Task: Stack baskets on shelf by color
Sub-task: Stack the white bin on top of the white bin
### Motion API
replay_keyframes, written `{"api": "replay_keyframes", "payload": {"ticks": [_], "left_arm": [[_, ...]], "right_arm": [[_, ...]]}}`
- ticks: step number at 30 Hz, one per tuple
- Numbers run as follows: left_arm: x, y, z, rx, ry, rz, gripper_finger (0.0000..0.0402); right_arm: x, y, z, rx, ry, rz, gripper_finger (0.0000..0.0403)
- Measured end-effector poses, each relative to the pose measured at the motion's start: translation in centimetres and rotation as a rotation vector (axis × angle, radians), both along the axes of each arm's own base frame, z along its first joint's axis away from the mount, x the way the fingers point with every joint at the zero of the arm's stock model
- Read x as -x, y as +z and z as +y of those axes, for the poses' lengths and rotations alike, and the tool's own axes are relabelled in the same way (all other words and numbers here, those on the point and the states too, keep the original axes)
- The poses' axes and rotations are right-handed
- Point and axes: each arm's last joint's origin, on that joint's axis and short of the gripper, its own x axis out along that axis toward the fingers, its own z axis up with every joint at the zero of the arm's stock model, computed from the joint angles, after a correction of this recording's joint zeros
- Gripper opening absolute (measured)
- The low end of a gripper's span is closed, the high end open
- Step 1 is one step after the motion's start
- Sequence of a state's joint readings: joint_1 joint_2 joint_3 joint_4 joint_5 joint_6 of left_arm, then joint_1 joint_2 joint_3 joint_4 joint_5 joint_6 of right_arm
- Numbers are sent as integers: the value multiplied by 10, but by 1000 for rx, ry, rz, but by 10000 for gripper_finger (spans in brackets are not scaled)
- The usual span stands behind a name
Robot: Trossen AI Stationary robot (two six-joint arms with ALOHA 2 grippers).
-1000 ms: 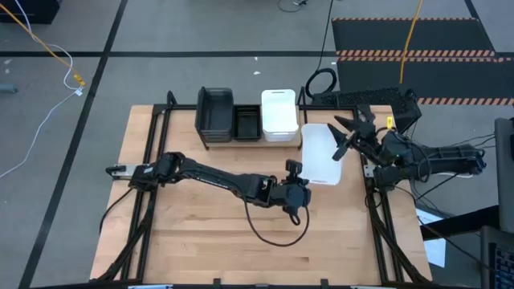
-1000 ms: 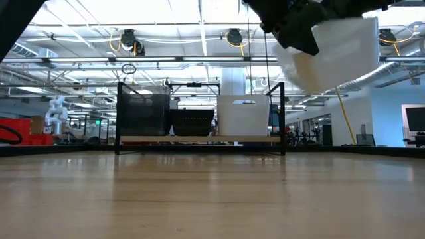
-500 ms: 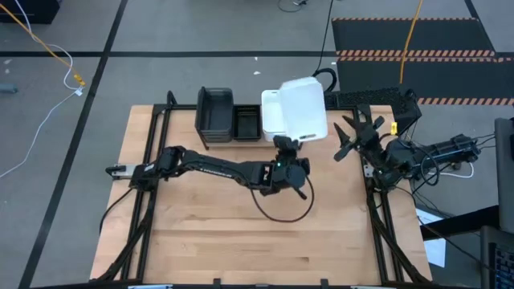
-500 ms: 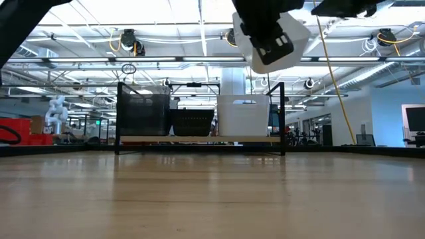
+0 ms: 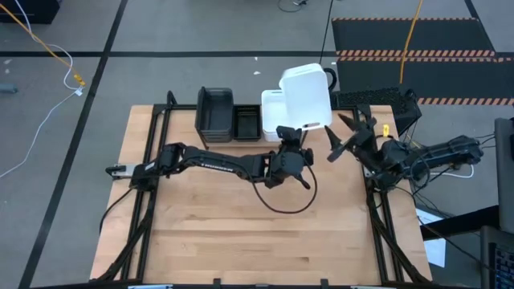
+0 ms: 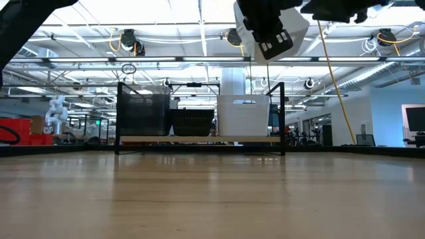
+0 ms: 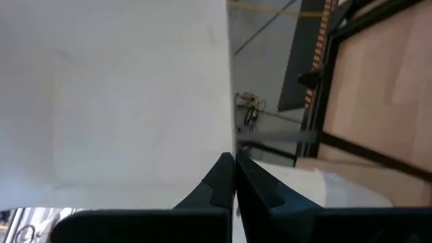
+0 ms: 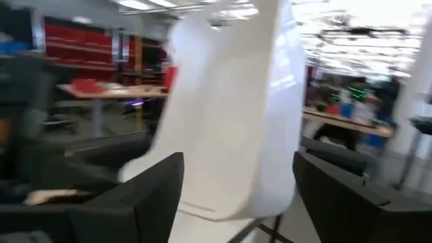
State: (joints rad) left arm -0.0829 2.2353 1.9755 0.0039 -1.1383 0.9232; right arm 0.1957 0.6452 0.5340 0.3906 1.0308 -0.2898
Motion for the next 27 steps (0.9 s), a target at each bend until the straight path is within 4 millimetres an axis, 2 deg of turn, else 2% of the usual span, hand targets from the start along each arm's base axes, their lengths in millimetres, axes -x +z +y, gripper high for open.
{"api": "replay_keyframes", "payload": {"ticks": [4, 8, 10, 15, 16, 21, 27], "left_arm": [[-2, 4, -6, -9, -64, -10, 7], [-4, 3, -12, -2, -163, 10, 7], [-4, 3, -14, 4, -195, 10, 7], [-4, 3, -16, 8, -214, 16, 8], [-4, 2, -18, 8, -220, 17, 8], [-1, -2, -42, -52, -277, 149, 32], [3, 1, -75, -59, -422, 152, 112]], "right_arm": [[-1, -8, -8, 5, -76, 18, 264], [-1, -10, -14, 2, -109, 20, 220], [-1, -10, -14, 1, -117, 20, 180], [2, -10, -15, 43, -145, 85, 34], [3, -11, -15, 60, -161, 118, 18], [13, -14, -17, 120, -278, 288, 4], [24, -18, -18, 155, -261, 374, 2]]}}
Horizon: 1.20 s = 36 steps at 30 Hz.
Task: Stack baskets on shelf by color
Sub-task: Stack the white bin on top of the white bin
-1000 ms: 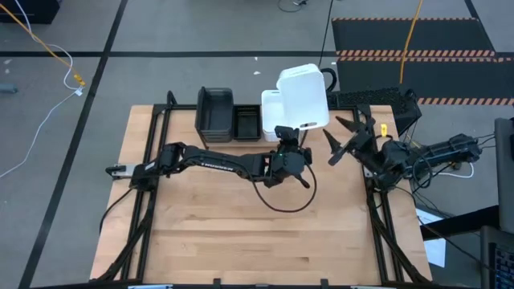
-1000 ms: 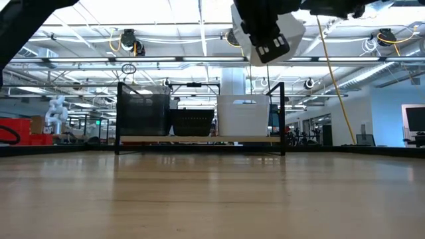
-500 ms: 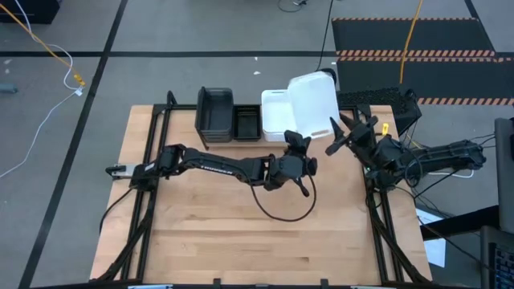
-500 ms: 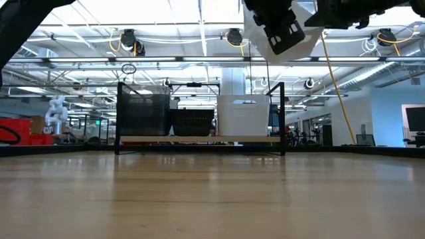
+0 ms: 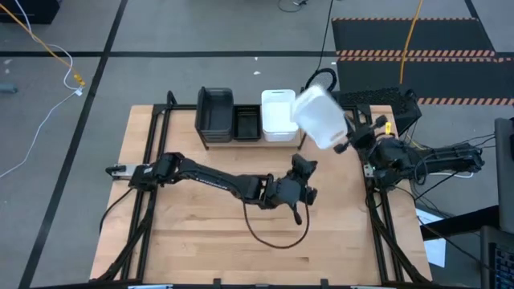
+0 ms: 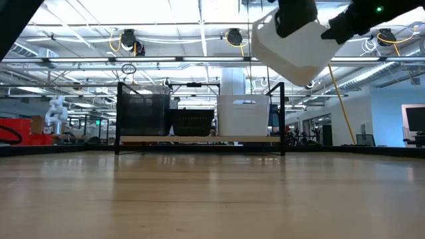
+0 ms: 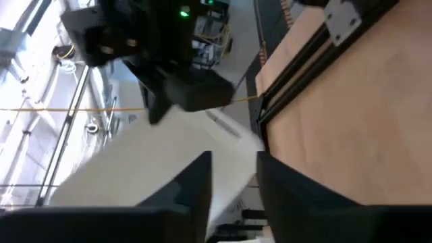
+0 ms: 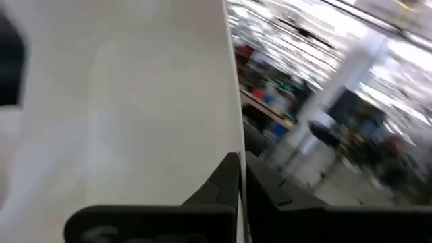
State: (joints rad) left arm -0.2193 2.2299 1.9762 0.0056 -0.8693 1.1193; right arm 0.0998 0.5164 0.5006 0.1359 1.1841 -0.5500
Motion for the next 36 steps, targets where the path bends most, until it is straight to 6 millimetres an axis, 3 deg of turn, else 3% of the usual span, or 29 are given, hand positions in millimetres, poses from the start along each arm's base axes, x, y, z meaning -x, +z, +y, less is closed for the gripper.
{"api": "replay_keyframes", "payload": {"ticks": [5, 10, 18, 23, 29, 36], "left_arm": [[13, 13, 0, -47, -10, 101, 172], [45, 28, 3, -11, -159, 367, 180], [93, 81, -7, 672, -710, 369, 131], [105, 99, -2, 857, -765, 327, 105], [97, 81, -4, 967, -684, 382, 99], [74, 34, -9, 1006, -573, 504, 151]], "right_arm": [[1, -14, 4, -33, 290, 123, 1], [6, -19, 12, -165, 633, 206, 1], [9, -19, 25, -470, 1077, 216, 0], [-7, -31, 30, -578, 1144, 326, 0], [-31, -56, 33, -683, 1137, 527, 0], [-49, -50, 30, -704, 1214, 515, 0]]}}
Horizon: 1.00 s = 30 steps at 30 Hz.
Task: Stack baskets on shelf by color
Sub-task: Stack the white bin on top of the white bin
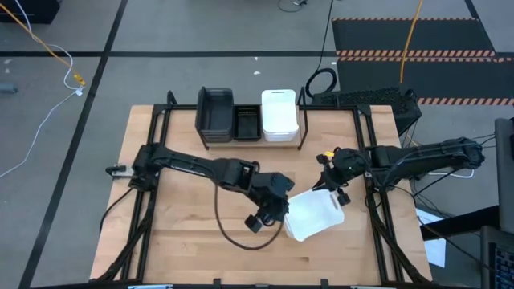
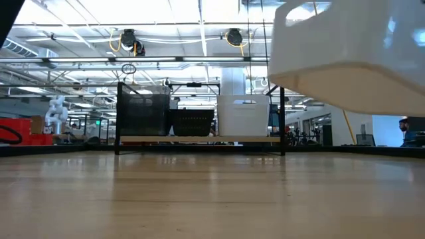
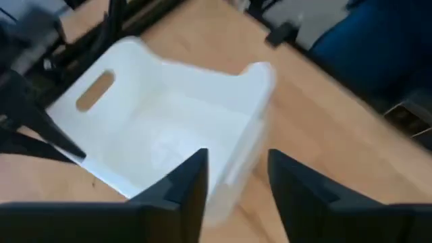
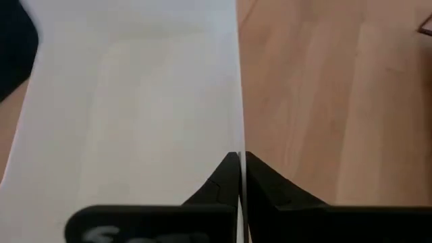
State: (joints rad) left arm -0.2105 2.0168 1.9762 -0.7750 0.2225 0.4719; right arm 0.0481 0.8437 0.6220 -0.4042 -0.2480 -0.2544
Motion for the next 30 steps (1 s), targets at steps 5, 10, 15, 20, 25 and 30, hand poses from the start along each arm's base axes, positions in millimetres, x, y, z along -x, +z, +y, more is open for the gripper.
{"api": "replay_keyframes", "payload": {"ticks": [5, 10, 15, 20, 25, 30], "left_arm": [[-10, -26, -7, -167, -12, 21, 212], [-12, -40, -11, -271, -66, 44, 231], [-13, -49, -4, -267, -47, 106, 179], [-16, -56, 0, -253, -24, 140, 80], [-15, -61, -2, -270, -61, 154, 12], [-14, -57, -3, -252, -82, 152, 6]], "right_arm": [[-4, -4, -3, 4, 6, 20, 0], [-5, -6, -5, -2, 0, 31, 0], [-6, -6, -6, -8, 7, 33, 0], [-7, -6, -6, 30, 29, 16, 0], [-12, 0, -8, 52, 31, -73, 14], [-15, 6, -7, 54, 83, -152, 51]]}}
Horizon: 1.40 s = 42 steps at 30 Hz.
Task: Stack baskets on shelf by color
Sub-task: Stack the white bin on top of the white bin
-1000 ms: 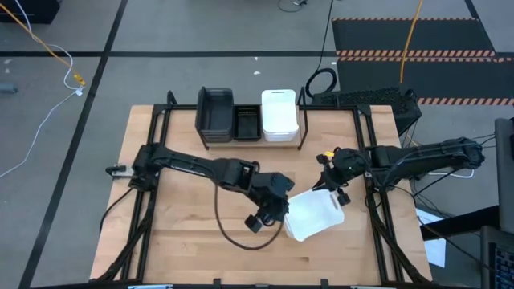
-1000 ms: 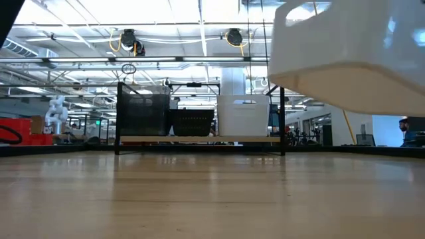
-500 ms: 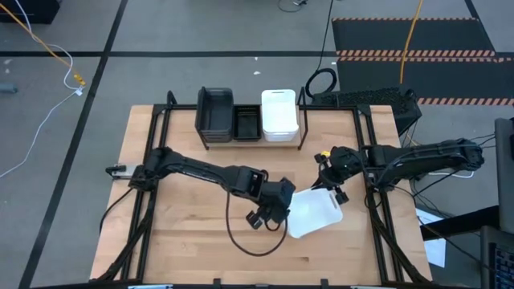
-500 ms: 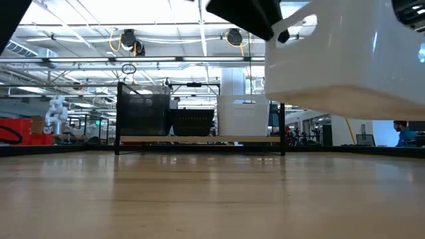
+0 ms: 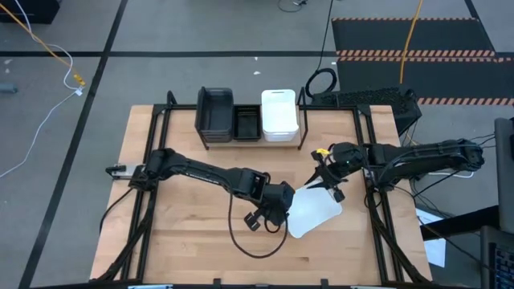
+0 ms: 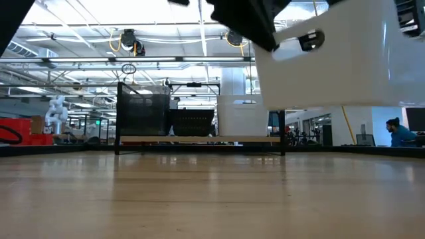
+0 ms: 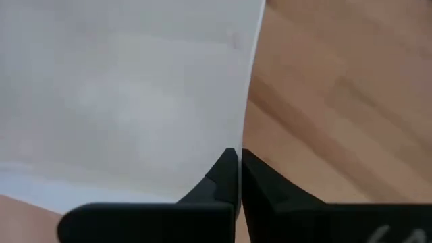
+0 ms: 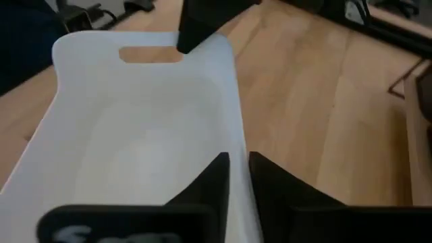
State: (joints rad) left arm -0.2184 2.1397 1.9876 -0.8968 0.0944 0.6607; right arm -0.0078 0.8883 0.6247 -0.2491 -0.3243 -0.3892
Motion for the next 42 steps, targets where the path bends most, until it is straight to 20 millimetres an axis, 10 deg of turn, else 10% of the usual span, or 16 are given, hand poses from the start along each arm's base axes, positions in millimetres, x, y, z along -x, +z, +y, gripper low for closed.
{"api": "replay_keyframes", "payload": {"ticks": [11, 20, 30, 42], "left_arm": [[7, 35, 9, -2, 31, -73, 3], [8, 41, 41, -344, 305, -120, 7], [34, 102, 118, -236, 637, -280, 5], [32, 77, 210, -119, 807, -186, 5]], "right_arm": [[16, 23, 2, -17, 54, -171, 165], [41, 67, -1, -93, -103, -528, 216], [58, 59, -4, -55, -170, -569, 209], [59, 59, -4, -55, -169, -571, 208]]}}
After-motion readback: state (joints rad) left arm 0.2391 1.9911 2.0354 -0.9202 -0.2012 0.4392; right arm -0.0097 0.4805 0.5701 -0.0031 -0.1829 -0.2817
